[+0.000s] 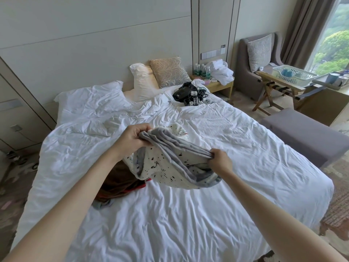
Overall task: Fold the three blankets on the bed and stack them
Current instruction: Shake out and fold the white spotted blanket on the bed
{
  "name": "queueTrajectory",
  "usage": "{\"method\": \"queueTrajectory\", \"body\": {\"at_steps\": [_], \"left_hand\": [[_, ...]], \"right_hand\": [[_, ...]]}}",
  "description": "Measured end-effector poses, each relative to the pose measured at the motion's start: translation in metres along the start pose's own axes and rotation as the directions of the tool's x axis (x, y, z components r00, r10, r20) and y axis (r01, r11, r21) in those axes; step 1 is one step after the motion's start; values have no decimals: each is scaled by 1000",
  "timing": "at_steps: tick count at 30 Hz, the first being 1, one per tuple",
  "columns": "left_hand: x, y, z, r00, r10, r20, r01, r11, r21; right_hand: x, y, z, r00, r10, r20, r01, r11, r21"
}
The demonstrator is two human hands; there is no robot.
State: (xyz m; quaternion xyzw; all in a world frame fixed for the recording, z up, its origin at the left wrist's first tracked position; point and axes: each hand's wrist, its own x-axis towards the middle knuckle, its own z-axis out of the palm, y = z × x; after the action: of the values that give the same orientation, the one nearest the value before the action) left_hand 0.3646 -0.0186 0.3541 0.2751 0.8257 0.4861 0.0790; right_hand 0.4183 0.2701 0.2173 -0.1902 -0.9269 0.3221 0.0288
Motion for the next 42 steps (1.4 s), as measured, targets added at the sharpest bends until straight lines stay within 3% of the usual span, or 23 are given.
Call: {"method": "queueTrajectory", "body": {"at_steps": [6, 11, 12, 14, 15, 16, 17, 18, 19, 20, 22, 24, 26, 32, 34, 37, 40, 42], "left_hand": [[-2, -24, -21, 998, -18, -57, 20, 999, 33], [-6, -48, -28, 990, -78, -119, 86, 994, 64], [-6, -53, -29, 987, -93, -133, 104, 992, 74], [-6, -59, -30, 982, -110, -152, 128, 985, 116], [-6, -62, -29, 980, -118, -163, 141, 980, 138], [-6, -64, -28, 976, -127, -177, 155, 975, 158], [-6, -67, -26, 972, -133, -192, 167, 971, 172], [-6, -70, -24, 968, -141, -209, 179, 968, 177], [-6, -74, -22, 961, -151, -231, 193, 966, 173], [-6, -77, -20, 952, -162, -261, 208, 964, 162], [-4, -82, -16, 925, -182, -334, 234, 965, 120], [0, -86, -17, 895, -213, -393, 257, 964, 62], [2, -91, -20, 885, -243, -397, 280, 959, 38], [6, -84, -26, 865, -289, -409, 304, 952, -30], [10, -66, -35, 852, -267, -450, 267, 962, -64], [14, -22, -55, 828, -216, -517, 200, 976, -88], [11, 32, -77, 793, -148, -591, 105, 989, -106], [3, 73, -90, 756, -92, -649, 48, 995, -85]], "right_hand": [[15, 19, -3, 977, 196, -84, -197, 980, -10], [16, 32, -8, 1000, 1, -14, -5, 960, -280], [17, 32, -8, 999, 13, 33, -4, 970, -241], [22, 28, -10, 979, 146, 145, -163, 980, 114], [24, 25, -11, 942, 231, 245, -308, 883, 353], [24, 22, -11, 888, 273, 371, -446, 709, 546], [23, 20, -13, 843, 271, 465, -534, 529, 659], [23, 19, -13, 819, 259, 511, -572, 426, 701], [23, 20, -12, 820, 244, 517, -570, 424, 704], [23, 21, -10, 848, 225, 479, -523, 495, 693], [24, 24, -7, 947, 154, 280, -295, 760, 579], [22, 27, -7, 984, -62, 164, 17, 964, 264], [24, 34, -8, 961, -212, 179, 219, 975, -20], [37, 28, -40, 857, -495, 142, 513, 793, -330], [42, 9, -64, 835, -542, 95, 542, 780, -313], [47, -31, -112, 878, -479, -8, 474, 871, -131], [45, -75, -168, 942, -331, -59, 334, 904, 266], [32, -100, -208, 959, -282, -14, 248, 816, 521]]}}
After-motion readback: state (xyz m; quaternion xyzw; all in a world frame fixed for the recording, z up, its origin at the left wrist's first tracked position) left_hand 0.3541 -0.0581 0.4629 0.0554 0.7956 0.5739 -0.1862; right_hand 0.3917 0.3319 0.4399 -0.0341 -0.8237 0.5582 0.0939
